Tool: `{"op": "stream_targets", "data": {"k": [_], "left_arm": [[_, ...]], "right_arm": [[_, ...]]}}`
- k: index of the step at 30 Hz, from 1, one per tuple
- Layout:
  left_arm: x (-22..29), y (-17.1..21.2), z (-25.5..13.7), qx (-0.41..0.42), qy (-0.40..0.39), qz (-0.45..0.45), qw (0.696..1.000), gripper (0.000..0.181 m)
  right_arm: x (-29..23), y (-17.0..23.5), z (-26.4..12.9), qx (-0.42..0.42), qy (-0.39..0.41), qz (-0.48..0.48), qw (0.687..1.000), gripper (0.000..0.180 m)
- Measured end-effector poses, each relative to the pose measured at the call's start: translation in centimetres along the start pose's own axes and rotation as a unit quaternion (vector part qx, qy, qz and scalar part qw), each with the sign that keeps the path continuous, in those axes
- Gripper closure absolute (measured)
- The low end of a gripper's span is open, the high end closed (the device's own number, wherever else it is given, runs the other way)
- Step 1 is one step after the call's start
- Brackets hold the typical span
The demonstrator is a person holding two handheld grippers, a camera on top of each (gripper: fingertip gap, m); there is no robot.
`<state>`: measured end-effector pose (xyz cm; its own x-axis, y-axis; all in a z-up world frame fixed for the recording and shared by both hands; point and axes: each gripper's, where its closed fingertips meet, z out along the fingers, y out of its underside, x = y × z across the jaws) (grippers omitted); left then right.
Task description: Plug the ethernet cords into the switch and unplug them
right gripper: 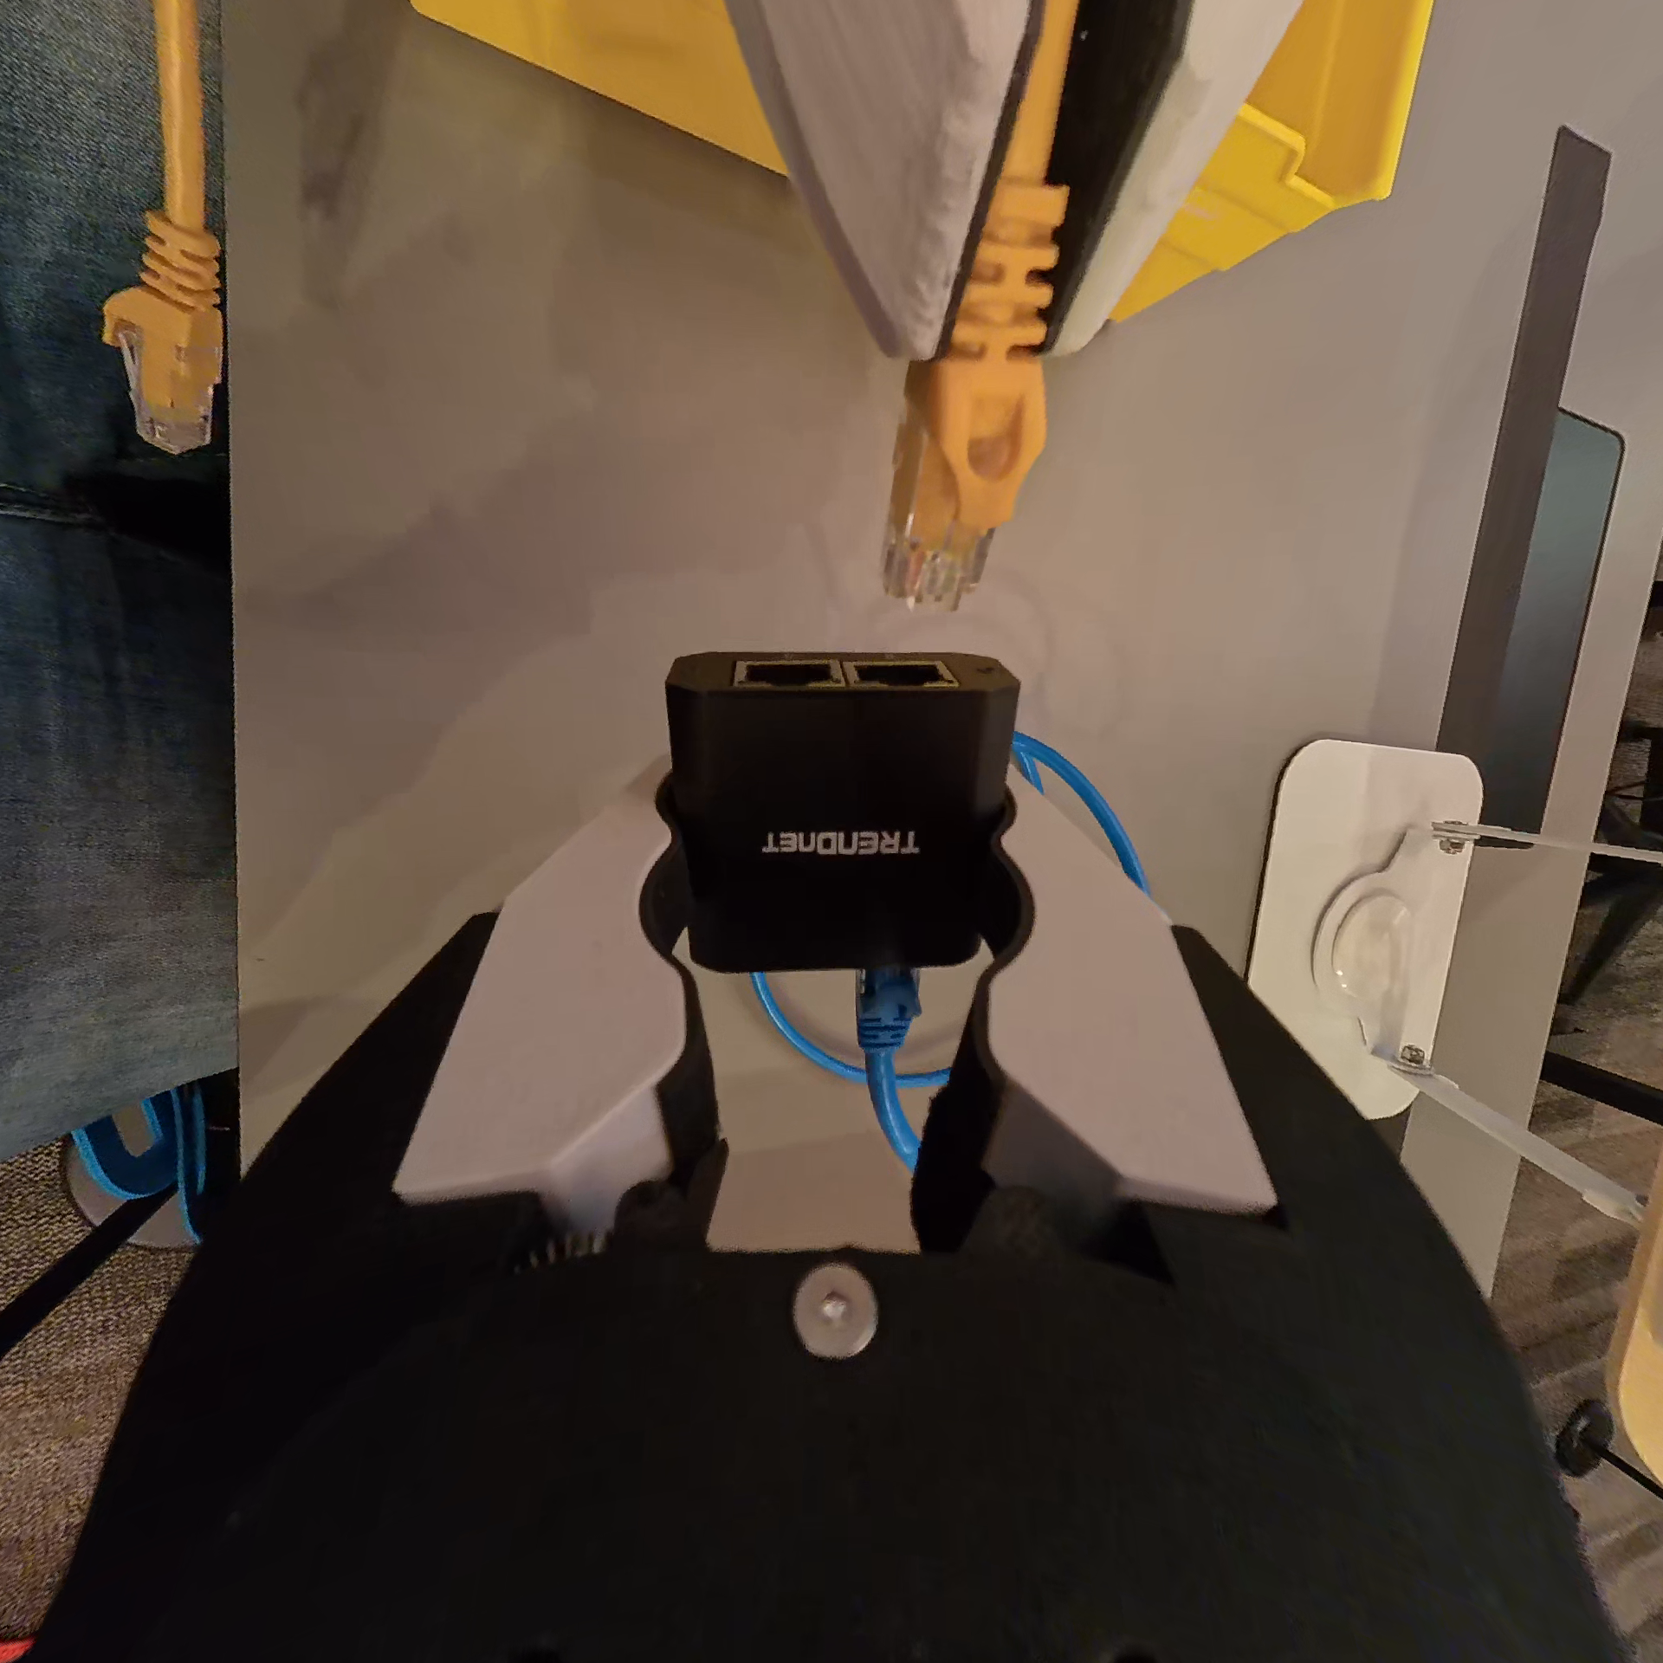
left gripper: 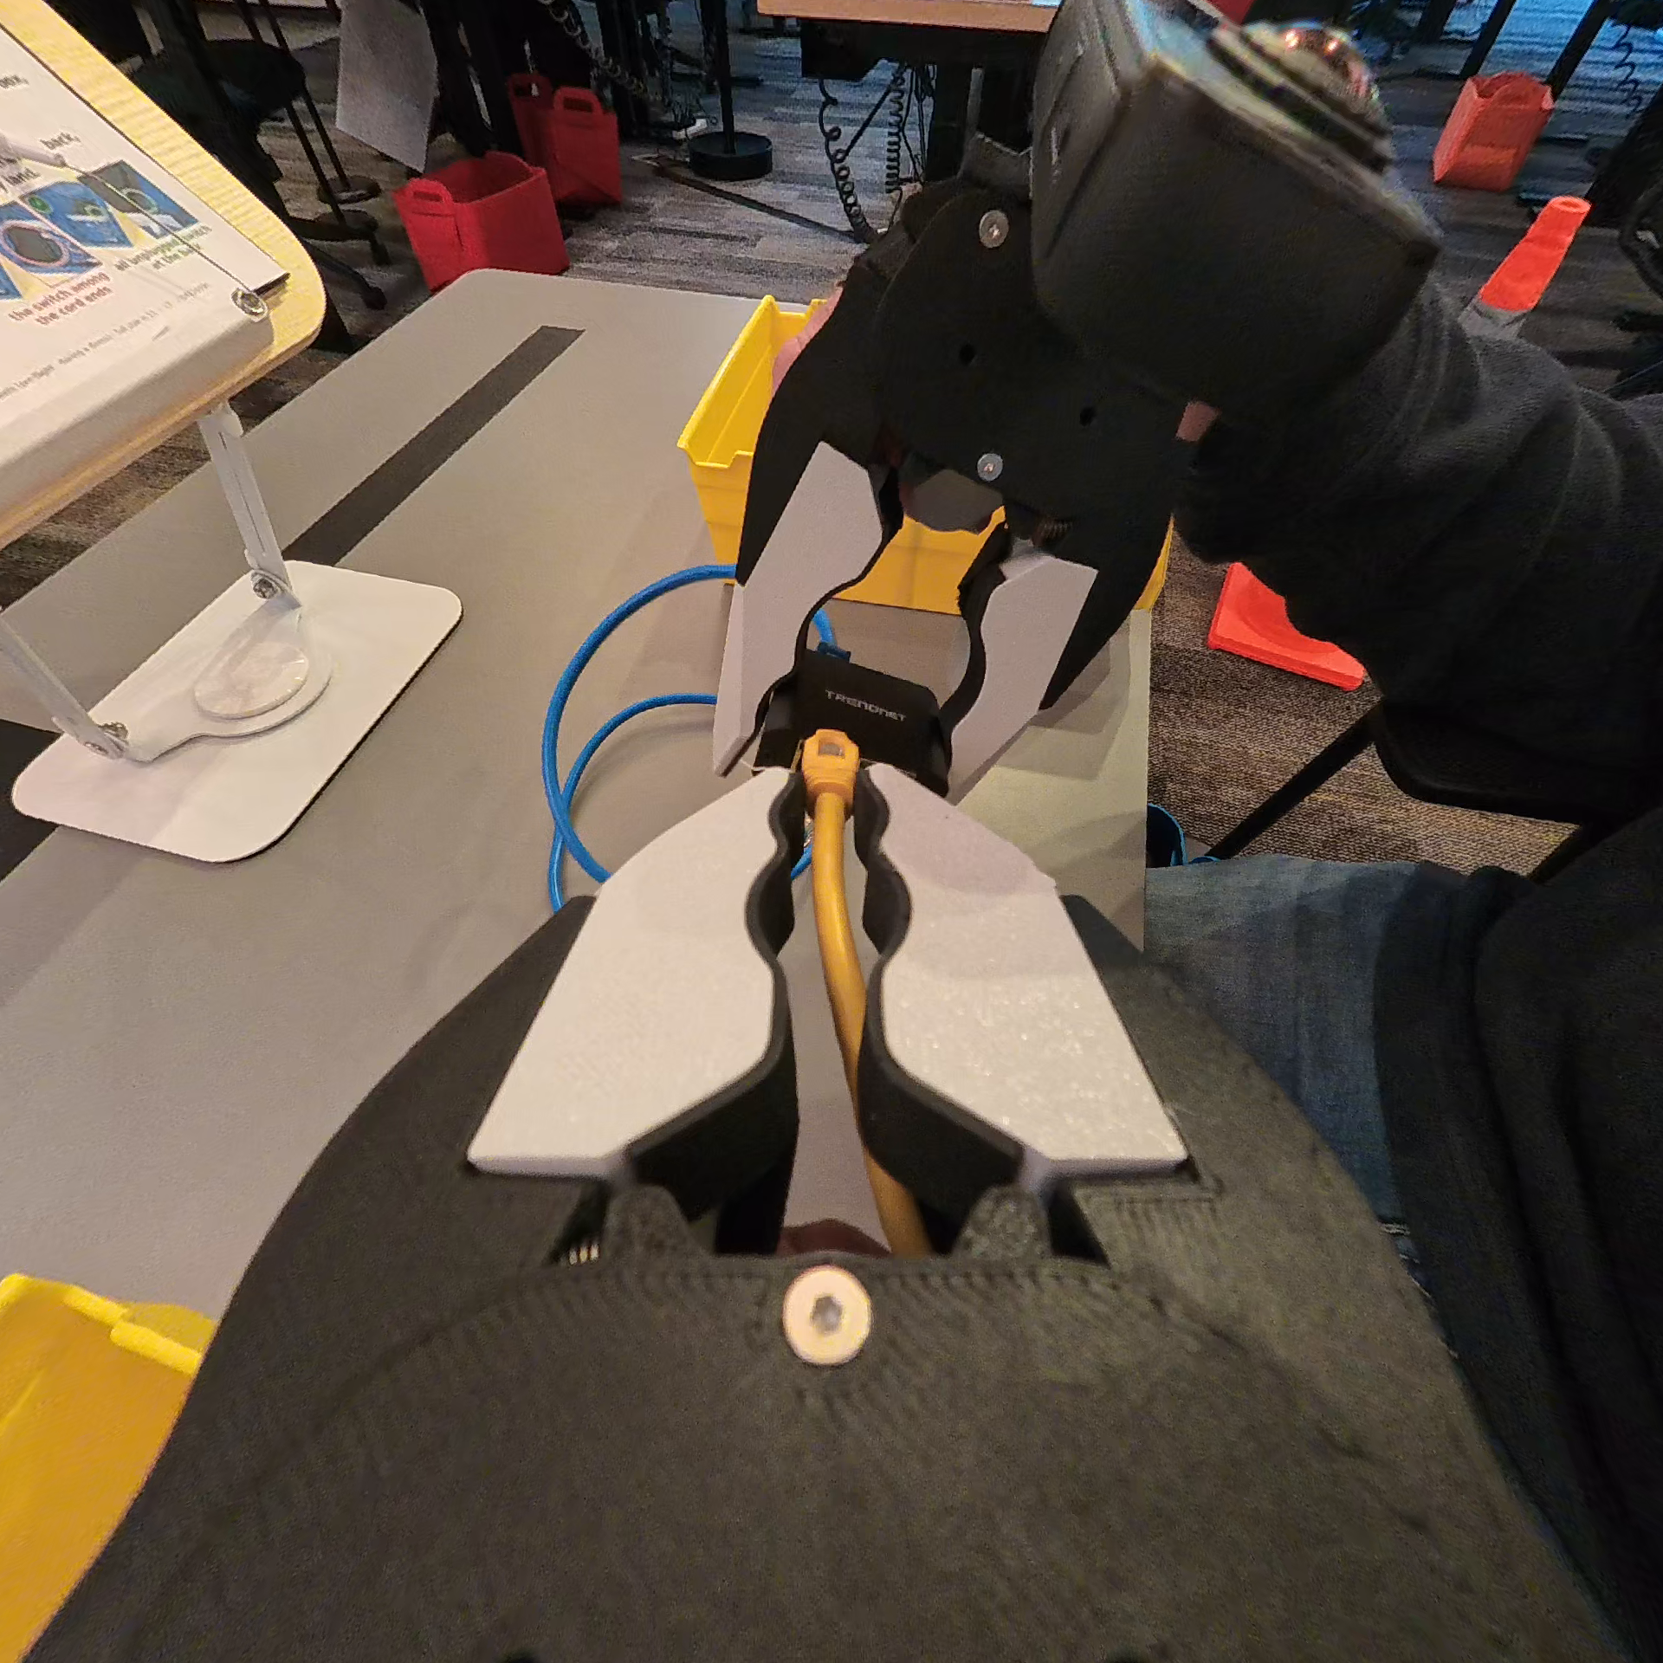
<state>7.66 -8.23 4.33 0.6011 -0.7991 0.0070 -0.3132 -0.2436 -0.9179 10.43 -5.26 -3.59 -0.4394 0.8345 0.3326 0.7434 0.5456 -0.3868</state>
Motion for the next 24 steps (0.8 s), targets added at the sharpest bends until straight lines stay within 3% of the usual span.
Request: {"op": "stream_targets", "data": {"k": [6,12,24], "left_arm": [[-0.4,0.4,0.1,-0.011,-0.009,-0.005,1.000,0.170],[-1.2,3.1,1.1,-0.074,-0.023,-0.053,0.996,0.170],[0.7,2.0,2.9,-0.028,0.014,-0.084,0.996,0.170]], "right_arm": [[0.0,-0.2,-0.3,0.013,-0.002,0.005,1.000,0.118],[0.3,-2.1,-1.7,0.106,-0.015,0.030,0.994,0.118],[0.0,-3.5,-1.4,0.144,-0.028,0.033,0.989,0.118]]}}
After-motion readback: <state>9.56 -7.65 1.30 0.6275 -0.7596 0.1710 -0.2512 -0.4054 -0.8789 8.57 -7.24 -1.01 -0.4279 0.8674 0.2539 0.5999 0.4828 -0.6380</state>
